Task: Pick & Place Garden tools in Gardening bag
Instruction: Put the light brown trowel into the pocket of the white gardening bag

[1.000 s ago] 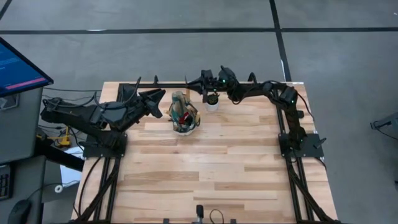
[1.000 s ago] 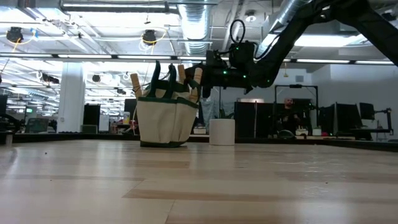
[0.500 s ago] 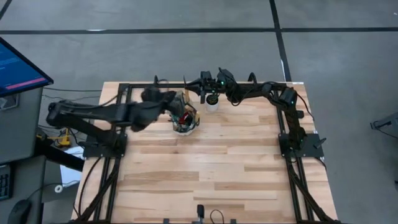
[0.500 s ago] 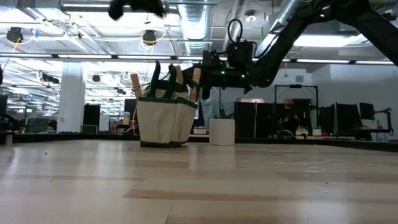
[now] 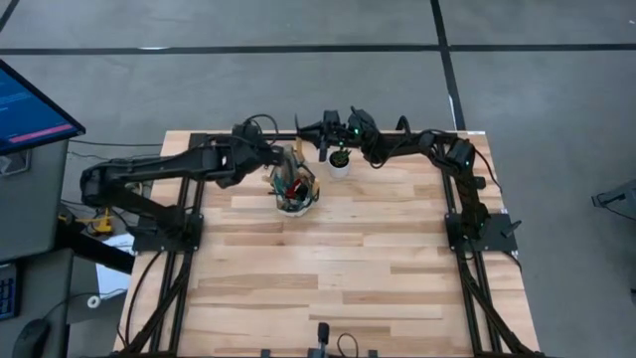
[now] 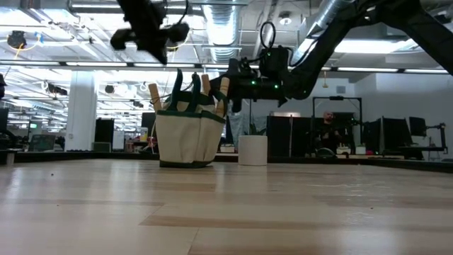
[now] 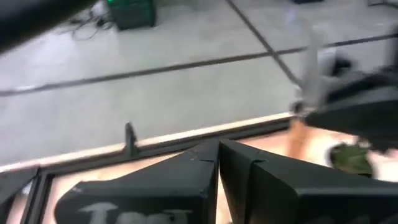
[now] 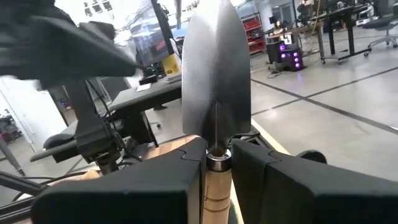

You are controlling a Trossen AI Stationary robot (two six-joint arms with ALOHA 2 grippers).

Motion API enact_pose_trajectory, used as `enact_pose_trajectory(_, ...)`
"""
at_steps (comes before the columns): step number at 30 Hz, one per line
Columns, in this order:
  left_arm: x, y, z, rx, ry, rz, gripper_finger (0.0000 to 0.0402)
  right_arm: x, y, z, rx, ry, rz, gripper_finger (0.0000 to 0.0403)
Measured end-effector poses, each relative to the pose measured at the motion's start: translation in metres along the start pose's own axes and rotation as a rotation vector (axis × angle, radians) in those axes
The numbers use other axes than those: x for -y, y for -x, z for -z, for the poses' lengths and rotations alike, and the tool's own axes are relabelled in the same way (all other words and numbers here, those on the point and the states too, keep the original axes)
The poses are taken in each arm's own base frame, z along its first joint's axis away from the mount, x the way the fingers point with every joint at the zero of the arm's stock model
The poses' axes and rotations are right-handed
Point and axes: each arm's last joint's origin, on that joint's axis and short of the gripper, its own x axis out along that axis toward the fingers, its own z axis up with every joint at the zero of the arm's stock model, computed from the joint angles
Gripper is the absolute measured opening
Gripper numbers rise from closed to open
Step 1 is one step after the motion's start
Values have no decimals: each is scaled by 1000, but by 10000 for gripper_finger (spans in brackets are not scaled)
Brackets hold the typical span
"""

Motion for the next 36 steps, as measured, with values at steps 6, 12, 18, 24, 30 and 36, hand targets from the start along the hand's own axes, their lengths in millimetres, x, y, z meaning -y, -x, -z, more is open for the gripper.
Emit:
enact_pose_trajectory(6, -10, -29, 29, -59, 48, -16, 0, -2, -2, 1, 11, 8, 40, 39)
enact_pose_trajectory(12, -16, -40, 52, -112, 84, -20, 0, -2, -3, 8, -34, -12, 114, 39)
enact_pose_trajectory(18, -17, -44, 64, -153, 155, 22, 0, -11, -9, 17, -62, 6, 209, 39)
enact_pose_trajectory(24, -16, -45, 67, -181, 168, 60, 0, -21, -13, 22, -88, 86, 192, 39)
enact_pose_trajectory(30, -14, -44, 68, -186, 167, 73, 0, -25, -8, 34, -116, 133, 179, 39)
enact_pose_trajectory(36, -14, -43, 68, -188, 166, 78, 0, -15, 4, 33, -77, 142, 131, 39)
